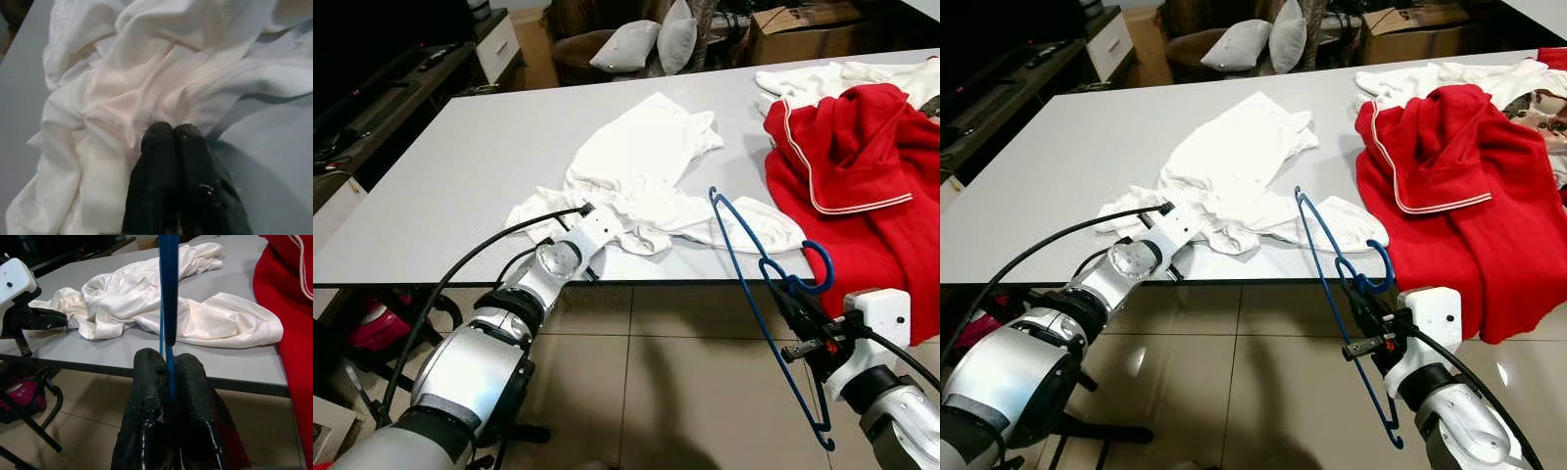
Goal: Hang hanger
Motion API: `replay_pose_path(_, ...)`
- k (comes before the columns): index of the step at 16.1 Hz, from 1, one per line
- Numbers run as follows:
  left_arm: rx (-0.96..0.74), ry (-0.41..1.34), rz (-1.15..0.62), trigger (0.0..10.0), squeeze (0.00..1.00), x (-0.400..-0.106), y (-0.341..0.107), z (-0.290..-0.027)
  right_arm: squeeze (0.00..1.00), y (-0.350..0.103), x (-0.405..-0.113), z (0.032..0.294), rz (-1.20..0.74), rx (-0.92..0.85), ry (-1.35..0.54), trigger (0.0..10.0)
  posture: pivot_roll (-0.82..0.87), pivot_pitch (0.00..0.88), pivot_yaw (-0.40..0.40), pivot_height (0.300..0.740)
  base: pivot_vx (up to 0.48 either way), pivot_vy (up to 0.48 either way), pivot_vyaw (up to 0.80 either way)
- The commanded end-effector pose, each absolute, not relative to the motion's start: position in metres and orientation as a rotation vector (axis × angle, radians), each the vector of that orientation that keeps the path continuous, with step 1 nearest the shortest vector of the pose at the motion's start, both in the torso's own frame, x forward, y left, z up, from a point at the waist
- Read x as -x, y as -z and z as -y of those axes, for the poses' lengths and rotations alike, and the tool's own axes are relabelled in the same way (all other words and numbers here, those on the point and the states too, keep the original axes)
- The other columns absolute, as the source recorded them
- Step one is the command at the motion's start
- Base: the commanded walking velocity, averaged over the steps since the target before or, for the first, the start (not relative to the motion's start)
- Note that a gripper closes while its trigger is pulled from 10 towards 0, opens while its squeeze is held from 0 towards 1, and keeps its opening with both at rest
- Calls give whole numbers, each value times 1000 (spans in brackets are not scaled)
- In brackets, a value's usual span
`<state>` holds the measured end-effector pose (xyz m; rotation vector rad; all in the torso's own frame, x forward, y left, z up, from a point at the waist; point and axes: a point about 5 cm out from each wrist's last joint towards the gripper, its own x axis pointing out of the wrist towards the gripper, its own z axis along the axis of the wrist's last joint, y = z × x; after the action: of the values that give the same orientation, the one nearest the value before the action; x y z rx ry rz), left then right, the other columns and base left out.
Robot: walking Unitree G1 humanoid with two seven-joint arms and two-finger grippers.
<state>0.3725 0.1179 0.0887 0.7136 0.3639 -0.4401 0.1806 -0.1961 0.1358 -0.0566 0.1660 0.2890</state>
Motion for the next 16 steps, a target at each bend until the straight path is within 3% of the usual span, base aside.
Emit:
replay_pose_path(1, -739, 402, -384, 0, 0, -375, -91, -130, 0, -138, -181, 193, -162, 55, -306, 10000, -75, 11, 195, 740, 0, 0, 0)
replay_pose_path(5, -734, 366, -406, 0, 0, -375, -90, -142, 0, -139, -184, 192, -158, 58, -311, 10000, -70, 4, 190, 740, 0, 0, 0)
replay_pose_path(12, -536, 342, -353, 0, 0, -382, -106, -149, 0, -137, -188, 190, -155, 56, -326, 10000, -46, 0, 179, 740, 0, 0, 0)
replay_pose_path(13, -588, 371, -353, 10000, 0, -380, -104, -148, 0, -136, -188, 188, -156, 54, -332, 10000, -48, 0, 181, 740, 0, 0, 0)
replay_pose_path(14, -618, 414, -346, 10000, 1000, -379, -102, -146, 0, -137, -188, 187, -155, 54, -338, 10000, -52, 3, 186, 740, 0, 0, 0)
replay_pose_path(16, -634, 463, -340, 10000, 1000, -376, -100, -144, 0, -137, -187, 185, -154, 55, -343, 10000, -58, 11, 196, 740, 0, 0, 0)
